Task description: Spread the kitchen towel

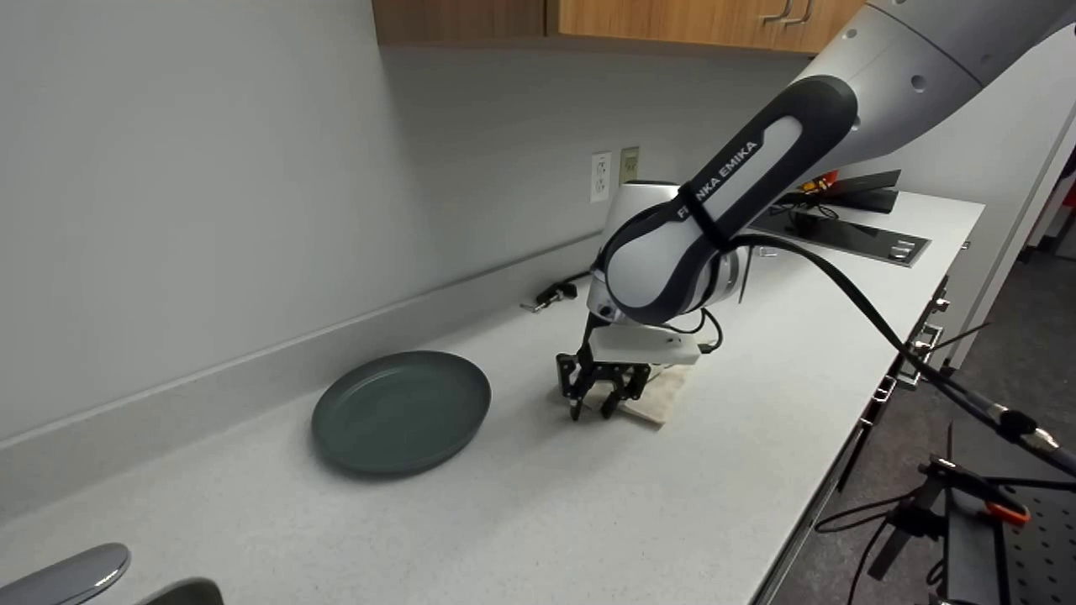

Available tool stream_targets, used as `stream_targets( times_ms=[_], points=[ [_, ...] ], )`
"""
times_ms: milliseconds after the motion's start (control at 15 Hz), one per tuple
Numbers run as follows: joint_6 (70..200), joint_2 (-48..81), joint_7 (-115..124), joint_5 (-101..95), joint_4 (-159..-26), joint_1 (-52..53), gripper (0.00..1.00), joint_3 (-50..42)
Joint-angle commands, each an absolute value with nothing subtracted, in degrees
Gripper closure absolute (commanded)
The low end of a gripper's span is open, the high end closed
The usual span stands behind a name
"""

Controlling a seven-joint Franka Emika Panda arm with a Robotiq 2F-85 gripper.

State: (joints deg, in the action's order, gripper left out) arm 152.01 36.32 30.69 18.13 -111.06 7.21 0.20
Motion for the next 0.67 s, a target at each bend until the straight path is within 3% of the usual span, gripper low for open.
stream_targets(
  times_ms=[0,200,400,467,533,600],
  points=[
    [151.91,37.58,31.58,16.94,-109.18,8.36,0.8,-1.28],
    [152.13,37.1,31.45,16.49,-109.41,8.33,0.99,-1.68],
    [151.81,36.41,31.12,15.83,-109.66,8.16,1.0,-2.17],
    [151.41,36.21,30.91,15.78,-109.64,7.9,0.99,-2.21],
    [150.62,36.1,30.94,15.35,-109.59,7.92,0.72,-2.54],
    [150.22,35.96,30.86,14.93,-109.7,7.86,0.73,-2.84]
  ],
)
